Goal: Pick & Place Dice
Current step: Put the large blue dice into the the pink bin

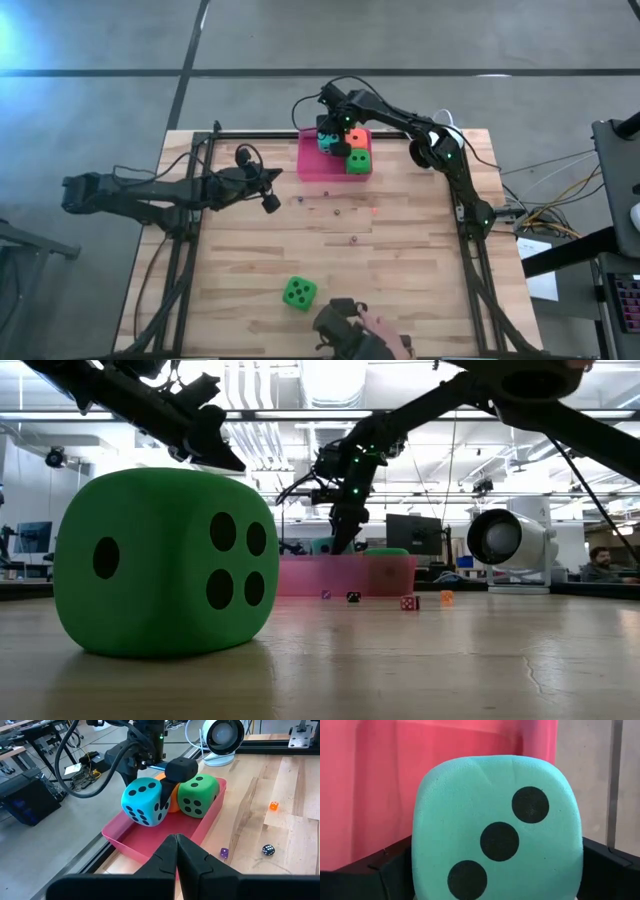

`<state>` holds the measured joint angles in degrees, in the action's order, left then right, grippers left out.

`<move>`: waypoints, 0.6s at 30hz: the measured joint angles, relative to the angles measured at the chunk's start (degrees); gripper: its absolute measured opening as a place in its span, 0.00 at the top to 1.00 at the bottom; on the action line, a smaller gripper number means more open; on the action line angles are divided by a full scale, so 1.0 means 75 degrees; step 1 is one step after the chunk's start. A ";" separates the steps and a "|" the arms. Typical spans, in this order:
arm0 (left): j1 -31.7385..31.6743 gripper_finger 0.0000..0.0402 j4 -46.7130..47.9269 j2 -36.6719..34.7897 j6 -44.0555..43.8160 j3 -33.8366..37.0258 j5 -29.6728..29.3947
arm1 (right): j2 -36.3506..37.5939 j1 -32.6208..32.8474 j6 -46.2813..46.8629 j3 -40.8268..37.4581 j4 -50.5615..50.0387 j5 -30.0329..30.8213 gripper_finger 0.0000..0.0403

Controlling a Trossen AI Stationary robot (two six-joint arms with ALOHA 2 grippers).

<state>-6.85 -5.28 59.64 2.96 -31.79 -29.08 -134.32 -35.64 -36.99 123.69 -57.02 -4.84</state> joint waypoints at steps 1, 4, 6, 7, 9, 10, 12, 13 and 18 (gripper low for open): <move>-0.0002 0.98 0.0000 0.0000 0.0000 0.0000 0.0000 | 0.0000 0.0000 -0.0003 0.0034 -0.0033 0.0003 0.02; -0.0002 0.98 0.0000 0.0000 0.0000 0.0000 0.0000 | 0.0000 0.0013 -0.0001 0.0125 -0.0073 0.0003 0.01; 0.0000 0.98 0.0000 0.0000 0.0000 0.0000 0.0000 | 0.0000 0.0015 -0.0003 0.0179 -0.0068 0.0000 0.01; -0.0001 0.98 0.0000 0.0000 0.0000 0.0000 0.0000 | 0.0000 0.0016 -0.0003 0.0195 -0.0070 0.0000 0.01; -0.0001 0.98 0.0000 0.0000 0.0000 0.0000 0.0000 | 0.0000 0.0015 -0.0003 0.0211 -0.0066 0.0000 0.01; -0.0002 0.98 0.0000 0.0000 0.0000 0.0000 0.0000 | 0.0000 0.0015 -0.0003 0.0211 -0.0063 0.0000 0.01; -0.0003 0.98 0.0000 0.0000 0.0000 0.0000 0.0000 | 0.0000 0.0015 -0.0003 0.0211 -0.0063 0.0016 0.01; 0.0000 0.98 0.0000 0.0000 0.0000 0.0000 0.0000 | 0.0000 0.0017 -0.0003 0.0211 -0.0063 0.0024 0.01; 0.0000 0.98 0.0000 0.0000 0.0000 0.0000 0.0000 | 0.0000 0.0015 -0.0003 0.0211 -0.0060 0.0040 0.01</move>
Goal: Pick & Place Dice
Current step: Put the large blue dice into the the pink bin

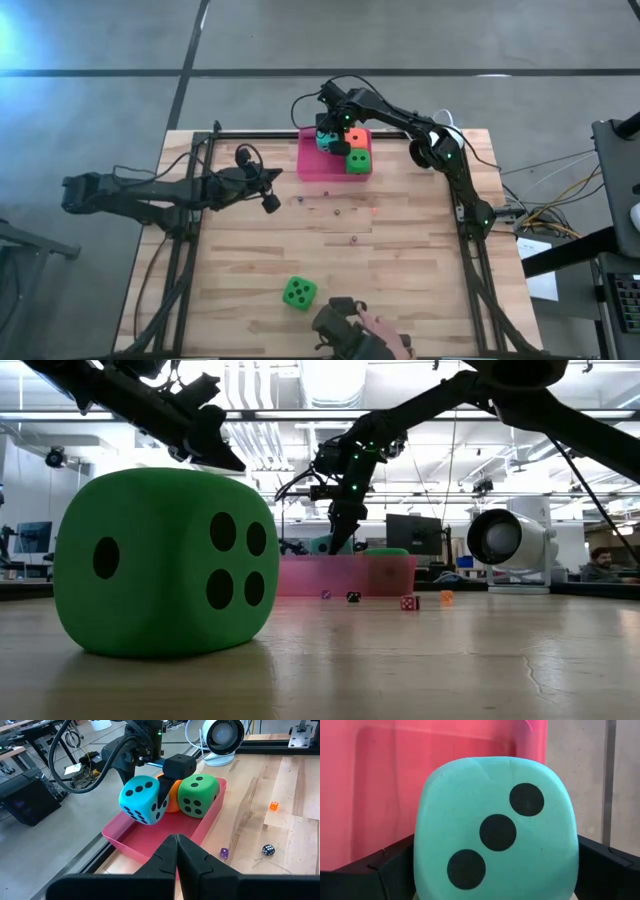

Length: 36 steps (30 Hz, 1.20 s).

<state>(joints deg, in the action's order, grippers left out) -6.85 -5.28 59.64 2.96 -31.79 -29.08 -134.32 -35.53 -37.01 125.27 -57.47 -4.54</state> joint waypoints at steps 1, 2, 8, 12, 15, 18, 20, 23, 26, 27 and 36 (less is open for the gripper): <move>-0.0002 0.98 0.0000 0.0000 0.0000 0.0000 0.0000 | 0.0000 0.0000 0.0000 0.0000 0.0000 0.0000 0.01; -0.0001 0.98 0.0000 0.0000 0.0000 0.0000 0.0000 | 0.0000 0.0003 0.0000 0.0000 0.0000 0.0000 0.01; -0.0003 0.98 0.0000 0.0000 0.0000 0.0000 0.0000 | 0.0000 0.0000 -0.0003 0.0000 0.0029 0.0003 0.01; -0.0001 0.98 0.0000 0.0000 0.0000 0.0000 0.0000 | 0.0000 0.0000 -0.0003 0.0000 0.0029 0.0000 0.01; 0.0000 0.98 0.0000 0.0000 0.0000 0.0000 0.0000 | 0.0000 0.0000 -0.0003 0.0000 0.0029 0.0000 0.01; -0.0003 0.98 0.0000 0.0000 0.0000 0.0000 0.0000 | 0.0000 -0.0003 0.0000 0.0000 0.0023 -0.0032 0.01; -0.0001 0.98 0.0000 0.0000 0.0000 0.0000 0.0000 | 0.0000 -0.0015 0.0120 0.0000 -0.0043 -0.0034 0.01; 0.0000 0.98 0.0000 0.0000 0.0000 0.0000 0.0000 | 0.0000 -0.0046 0.0253 -0.0004 -0.0172 -0.0116 0.04; 0.0000 0.98 0.0001 0.0000 0.0000 0.0000 0.0000 | 0.0000 -0.0058 0.0173 -0.0006 -0.0114 -0.0363 0.06; 0.0000 0.98 0.0003 0.0000 0.0000 0.0000 0.0000 | 0.0000 -0.0058 0.0175 -0.0006 -0.0099 -0.0376 0.06; -0.0002 0.98 0.0006 0.0000 0.0000 0.0000 0.0000 | 0.0000 -0.0099 0.0341 -0.0006 -0.0149 -0.0363 0.01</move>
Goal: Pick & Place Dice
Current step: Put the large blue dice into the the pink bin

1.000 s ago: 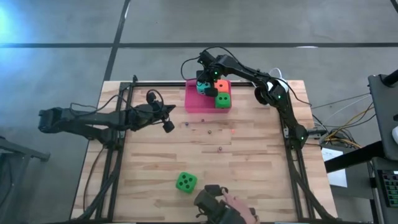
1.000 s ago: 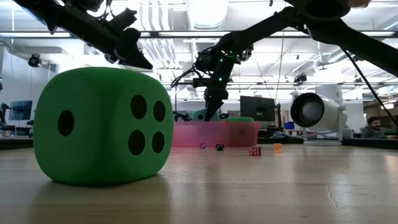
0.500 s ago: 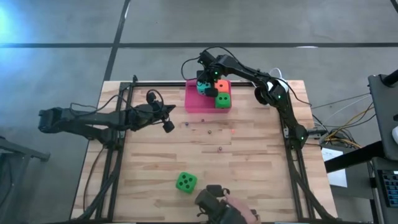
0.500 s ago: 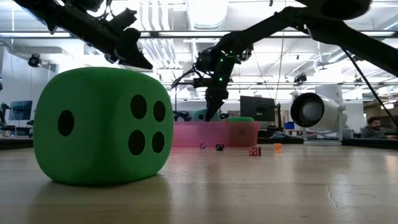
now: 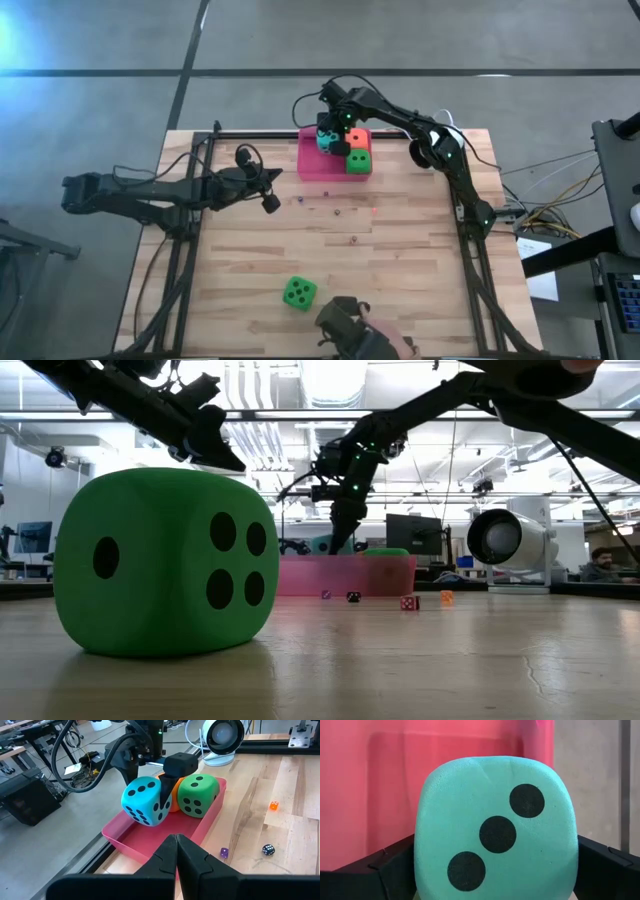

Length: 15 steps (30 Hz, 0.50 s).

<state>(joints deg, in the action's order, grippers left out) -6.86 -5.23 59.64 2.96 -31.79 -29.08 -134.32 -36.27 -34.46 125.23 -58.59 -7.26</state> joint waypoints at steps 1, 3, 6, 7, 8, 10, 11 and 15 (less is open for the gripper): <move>0.0001 0.98 0.0000 0.0000 0.0001 0.0000 -0.0001 | 0.0000 -0.0016 -0.0003 0.0000 -0.0001 0.0009 0.01; 0.0000 0.98 0.0004 0.0000 0.0000 0.0000 0.0000 | 0.0000 -0.0034 -0.0081 0.0000 -0.0069 -0.0048 0.01; 0.0002 0.98 0.0033 0.0000 0.0000 0.0000 0.0000 | 0.0000 -0.0031 -0.0248 0.0000 -0.0127 -0.0012 0.01; 0.0002 0.98 0.0062 0.0000 0.0000 0.0000 -0.0003 | 0.0000 -0.0025 -0.0252 -0.0003 -0.0128 -0.0014 0.01; 0.0000 0.98 0.0092 0.0000 0.0000 0.0000 -0.0001 | 0.0000 -0.0020 -0.0253 -0.0003 -0.0129 -0.0016 0.01; -0.0001 0.98 0.0137 0.0000 0.0003 0.0000 -0.0003 | 0.0000 -0.0015 -0.0213 -0.0003 -0.0132 -0.0024 0.01; -0.0001 0.98 0.0137 0.0000 0.0000 0.0000 -0.0003 | 0.0000 -0.0015 -0.0178 -0.0003 -0.0139 -0.0033 0.01; 0.0000 0.98 0.0149 0.0000 0.0001 0.0000 -0.0003 | 0.0000 -0.0023 -0.0201 -0.0003 -0.0134 -0.0030 0.01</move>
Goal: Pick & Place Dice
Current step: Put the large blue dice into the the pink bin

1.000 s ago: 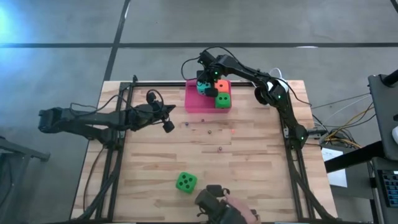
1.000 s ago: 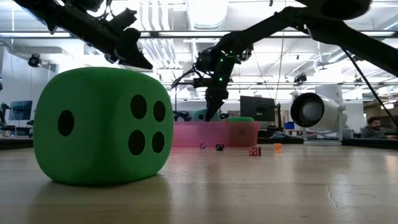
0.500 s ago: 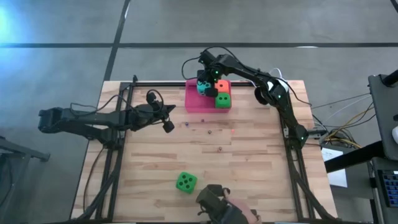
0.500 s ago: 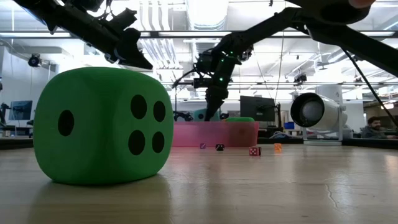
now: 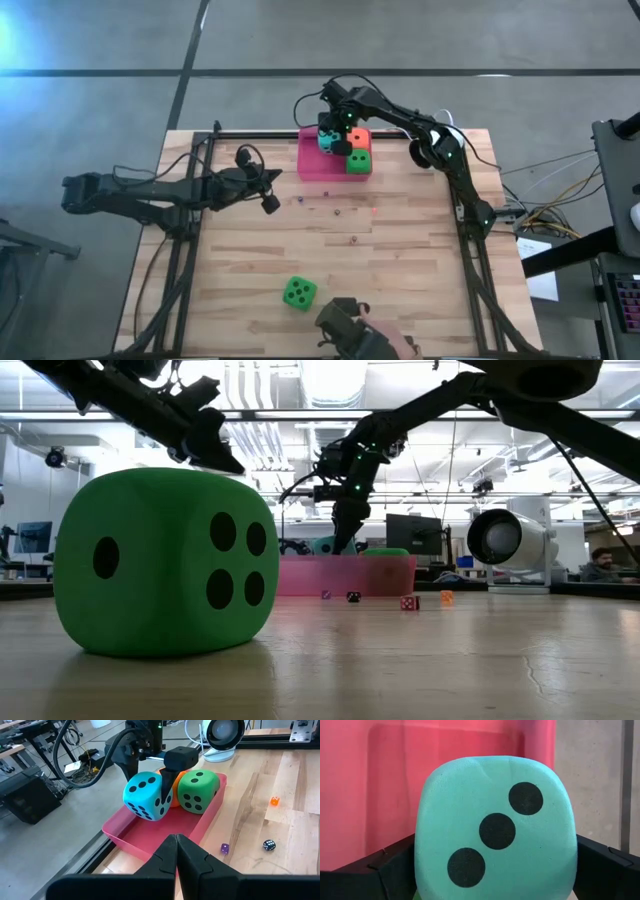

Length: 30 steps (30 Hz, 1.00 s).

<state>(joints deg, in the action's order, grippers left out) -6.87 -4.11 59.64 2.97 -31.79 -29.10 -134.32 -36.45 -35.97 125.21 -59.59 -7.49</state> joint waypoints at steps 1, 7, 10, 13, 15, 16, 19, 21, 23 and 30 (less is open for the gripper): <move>0.0002 0.98 0.0013 0.0000 -0.0001 0.0000 0.0002 | 0.0000 -0.0003 0.0000 0.0000 0.0003 0.0000 0.01; 0.0002 0.98 0.0080 -0.0002 0.0002 0.0000 0.0001 | 0.0000 0.0009 0.0000 -0.0003 0.0009 0.0000 0.01; 0.0002 0.98 0.0151 0.0000 -0.0001 0.0000 0.0000 | 0.0000 0.0009 0.0000 -0.0003 0.0008 0.0000 0.01; 0.0002 0.98 0.0145 0.0000 0.0013 0.0000 0.0003 | 0.0000 0.0006 -0.0002 -0.0003 0.0018 0.0000 0.01; 0.0001 0.98 0.0150 0.0000 0.0018 0.0000 0.0016 | 0.0000 0.0009 -0.0003 -0.0001 0.0018 0.0000 0.01; 0.0000 0.98 0.0151 -0.0002 0.0019 0.0000 0.0017 | 0.0000 0.0009 -0.0003 -0.0003 0.0018 0.0000 0.01; -0.0055 0.98 -0.0031 -0.0001 0.0012 0.0000 0.0018 | 0.0000 0.0009 0.0000 -0.0003 0.0021 0.0000 0.01; -0.0142 0.98 -0.0082 -0.0003 -0.0045 -0.0018 0.0018 | 0.0000 0.0009 -0.0003 -0.0003 0.0020 0.0000 0.01; -0.0326 0.98 -0.0074 0.0046 -0.0064 -0.0061 0.0023 | 0.0000 0.0007 -0.0005 -0.0003 0.0019 0.0000 0.01; -0.1746 0.98 -0.0152 0.0821 -0.0274 -0.0545 0.1693 | 0.0000 0.0009 -0.0006 -0.0003 0.0021 -0.0003 0.01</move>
<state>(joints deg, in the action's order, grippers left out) -19.96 -5.25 65.79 0.91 -35.88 -16.41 -134.32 -36.38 -36.01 125.19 -59.44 -7.51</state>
